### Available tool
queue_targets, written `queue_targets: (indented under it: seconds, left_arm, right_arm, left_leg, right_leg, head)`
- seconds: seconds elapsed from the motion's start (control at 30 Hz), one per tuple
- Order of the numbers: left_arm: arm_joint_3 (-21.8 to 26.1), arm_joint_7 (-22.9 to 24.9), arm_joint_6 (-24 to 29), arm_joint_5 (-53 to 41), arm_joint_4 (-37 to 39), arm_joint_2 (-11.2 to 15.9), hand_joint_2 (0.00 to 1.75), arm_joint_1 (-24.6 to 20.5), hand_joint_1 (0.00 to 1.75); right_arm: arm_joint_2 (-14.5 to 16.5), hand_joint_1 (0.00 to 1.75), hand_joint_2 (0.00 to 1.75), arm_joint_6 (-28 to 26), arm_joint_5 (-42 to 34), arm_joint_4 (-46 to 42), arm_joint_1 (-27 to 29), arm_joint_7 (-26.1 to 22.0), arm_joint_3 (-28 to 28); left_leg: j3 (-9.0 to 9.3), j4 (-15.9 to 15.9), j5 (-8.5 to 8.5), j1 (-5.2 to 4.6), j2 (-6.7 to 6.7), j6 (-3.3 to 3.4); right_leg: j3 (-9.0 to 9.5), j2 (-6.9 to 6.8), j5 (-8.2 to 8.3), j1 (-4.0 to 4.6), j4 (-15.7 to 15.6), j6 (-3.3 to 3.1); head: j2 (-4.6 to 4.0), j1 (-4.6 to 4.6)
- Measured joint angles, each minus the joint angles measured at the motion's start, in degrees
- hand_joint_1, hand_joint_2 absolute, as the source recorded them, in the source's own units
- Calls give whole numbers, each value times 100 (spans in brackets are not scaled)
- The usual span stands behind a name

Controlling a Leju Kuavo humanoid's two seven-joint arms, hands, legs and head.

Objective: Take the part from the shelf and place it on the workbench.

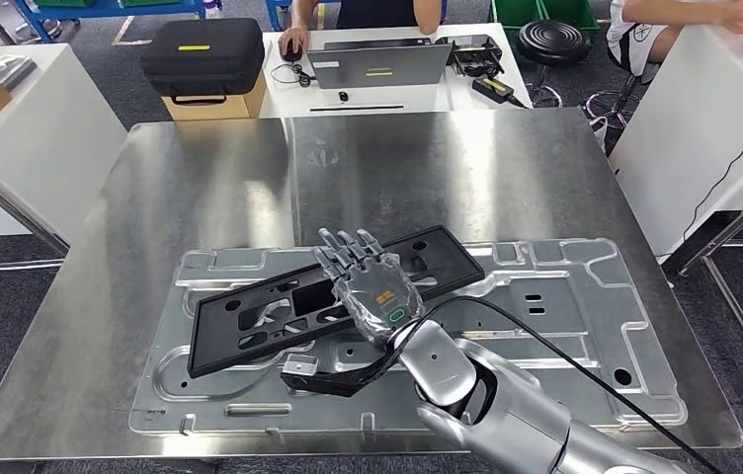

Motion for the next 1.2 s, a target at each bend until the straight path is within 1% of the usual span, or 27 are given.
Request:
queue_targets:
  seconds: [0.07, 0.1, 0.13, 0.17, 0.2, 0.27, 0.3, 0.37, 0.43, 0.47, 0.5, 0.6, 0.63, 0.67, 0.7, 0.77, 0.8, 0.83, 0.87, 0.93, 0.97, 1.0, 1.03, 1.1, 1.13, 1.17, 1.2]
  left_arm:
    - [0, -5, 3, 0, 1, 2, 0, -5, 0]
    - [0, -5, 3, 1, 2, 3, 0, -1, 0]
    - [0, -5, 3, 1, 2, 4, 0, 4, 0]
    - [0, -5, 3, 1, 2, 5, 0, 8, 0]
    - [0, -5, 3, 0, 2, 8, 0, 9, 0]
    - [0, -5, 3, 0, 1, 7, 0, -8, 0]
    - [0, -5, 2, -1, 1, 4, 0, -21, 0]
    - [0, -5, 2, -1, 0, -3, 0, -39, 0]
    - [0, -5, 3, 0, 1, 1, 0, -36, 0]
    - [0, -5, 3, 0, 1, 2, 0, -36, 0]
    - [0, -5, 3, -1, 1, 2, 0, -37, 0]
    - [0, -5, 2, -1, 2, 2, 0, -40, 0]
    - [0, -5, 2, -1, 2, 2, 0, -39, 0]
    - [0, -5, 2, -1, 2, 2, 0, -38, 0]
    - [0, -5, 2, -1, 2, 2, 0, -38, 0]
    - [0, -5, 1, -1, 2, 1, 0, -41, 0]
    - [0, -5, 1, -1, 2, 1, 0, -44, 0]
    - [0, -5, 1, -1, 2, 1, 0, -46, 0]
    - [0, -5, 1, -1, 2, 1, 0, -48, 0]
    - [0, -3, 2, 0, 2, 2, 0, -43, 0]
    - [0, 2, 2, 0, 2, 2, 0, -38, 0]
    - [0, 6, 2, 1, 2, 1, 0, -31, 0]
    - [0, 9, 1, 1, 2, 1, 0, -25, 0]
    - [0, 10, -1, 0, 2, 0, 0, -21, 0]
    - [0, 10, -1, -1, 2, 1, 0, -22, 0]
    - [0, 10, 0, -1, 2, 1, 0, -22, 0]
    - [0, 10, 1, -1, 2, 2, 0, -23, 0]
  right_arm:
    - [-1, 0, 175, 0, -1, 0, -4, 0, 0]
    - [-2, 0, 175, 0, -1, 1, 0, 0, 1]
    - [-2, 0, 175, 0, -2, 1, 6, -1, 2]
    - [-2, 0, 175, 0, -2, 2, 10, -2, 3]
    - [-2, 0, 175, 0, -2, 2, 10, -2, 4]
    - [-1, 0, 175, 0, -2, 1, 4, -2, 3]
    - [-1, 0, 175, 0, -2, 0, 0, -1, 0]
    - [-1, 0, 175, 0, -2, 0, -6, 1, -4]
    - [-2, 0, 175, 1, -2, 0, -3, 0, -3]
    - [-4, 0, 175, 1, -2, 0, -2, -1, -2]
    - [-6, 0, 175, 2, -2, 0, -2, -1, -2]
    - [-12, 0, 175, 3, -2, 0, -3, 1, -2]
    - [-15, 0, 175, 4, -2, 0, -1, 2, -2]
    - [-17, 0, 175, 4, -2, 0, -1, 2, -1]
    - [-20, 0, 175, 4, -4, 0, 0, 2, -1]
    - [-21, 0, 175, 4, -13, 0, -7, 2, -1]
    - [-17, 0, 175, 4, -18, -1, -15, 2, -2]
    - [-13, 0, 175, 5, -20, -1, -21, 2, -3]
    - [-10, 0, 175, 7, -22, -2, -30, 2, -3]
    - [-7, 0, 175, 13, -27, -1, -36, 2, -2]
    - [-5, 0, 175, 16, -30, -1, -40, 2, -2]
    - [-4, 0, 175, 20, -32, 0, -42, 2, -2]
    - [-3, 0, 175, 21, -32, 0, -44, 2, -2]
    - [-2, 0, 175, 22, -34, 0, -45, 4, -2]
    - [-2, 0, 175, 23, -34, 0, -43, 5, -1]
    - [-2, 0, 175, 23, -35, 0, -42, 6, -1]
    - [-2, 0, 175, 24, -35, 0, -41, 6, -1]
  left_leg:
    - [-410, 869, -418, -32, 6, 19]
    - [-612, 1286, -562, -49, 4, 19]
    - [-731, 1520, -603, -54, 5, 16]
    - [-741, 1516, -533, -52, 5, 11]
    - [-618, 1241, -362, -43, 6, 0]
    - [-194, 336, 4, -17, 2, -44]
    - [-55, 8, 106, -17, -20, -43]
    - [-13, -203, 153, -51, -66, 17]
    - [-105, -145, 230, -73, -78, 149]
    - [-149, -137, 288, -78, -74, 216]
    - [-200, -138, 352, -80, -65, 278]
    - [-390, -135, 522, -129, -34, 374]
    - [-460, -132, 575, -151, -23, 383]
    - [-527, -129, 627, -171, -15, 385]
    - [-591, -126, 678, -185, -10, 381]
    - [-691, -119, 770, -204, -11, 347]
    - [-727, -116, 816, -214, -11, 319]
    - [-745, -127, 868, -223, -12, 287]
    - [-758, -143, 922, -227, -11, 253]
    - [-785, -199, 1027, -214, -9, 184]
    - [-828, -169, 976, -204, -5, 158]
    - [-902, -26, 807, -197, -2, 137]
    - [-1006, 248, 544, -191, 2, 123]
    - [-1252, 1127, -44, -202, 2, 97]
    - [-1327, 1496, -200, -207, 1, 90]
    - [-1305, 1692, -232, -213, 1, 90]
    - [-1164, 1633, -148, -217, 1, 102]
  right_leg:
    - [-10, -19, 32, -4, -43, -60]
    - [-28, -26, 45, -3, -43, -72]
    - [-45, -30, 59, -6, -42, -76]
    - [-64, -32, 77, -15, -39, -68]
    - [-83, -31, 98, -33, -32, -48]
    - [-137, -24, 140, -57, 9, 28]
    - [-167, -18, 162, -53, 27, 77]
    - [-205, -12, 231, -44, 16, 188]
    - [-217, -18, 296, -82, -40, 284]
    - [-255, -32, 202, -96, 24, 305]
    - [-332, -46, -13, -101, 220, 308]
    - [-680, -70, -970, -45, 1504, 268]
    - [-717, -69, -1122, -18, 1856, 253]
    - [-653, -69, -1141, 5, 2007, 230]
    - [-470, -69, -1055, 24, 1912, 198]
    - [177, -67, -865, 58, 1161, 121]
    - [502, -61, -847, 81, 697, 88]
    - [722, -55, -855, 105, 364, 59]
    - [833, -48, -876, 131, 167, 39]
    - [785, -55, -802, 150, 101, -34]
    - [732, -64, -745, 145, 83, -79]
    - [666, -77, -671, 134, 66, -134]
    - [595, -87, -597, 123, 51, -177]
    - [436, -98, -466, 144, 54, -225]
    - [367, -102, -413, 155, 57, -233]
    - [293, -104, -356, 167, 58, -235]
    - [226, -104, -302, 174, 59, -231]
  head:
    - [0, -2]
    - [-1, -4]
    - [-2, -8]
    - [-2, -17]
    - [-2, -29]
    - [-1, -62]
    - [-1, -68]
    - [0, -76]
    - [-1, -74]
    - [-1, -71]
    - [-1, -70]
    - [-1, -66]
    - [-2, -65]
    - [-2, -66]
    - [-2, -66]
    - [-1, -67]
    - [-1, -71]
    - [-1, -80]
    - [-1, -86]
    - [-2, -94]
    - [-2, -96]
    - [-2, -100]
    - [-2, -104]
    - [-2, -108]
    - [-2, -107]
    - [-2, -106]
    - [-2, -107]
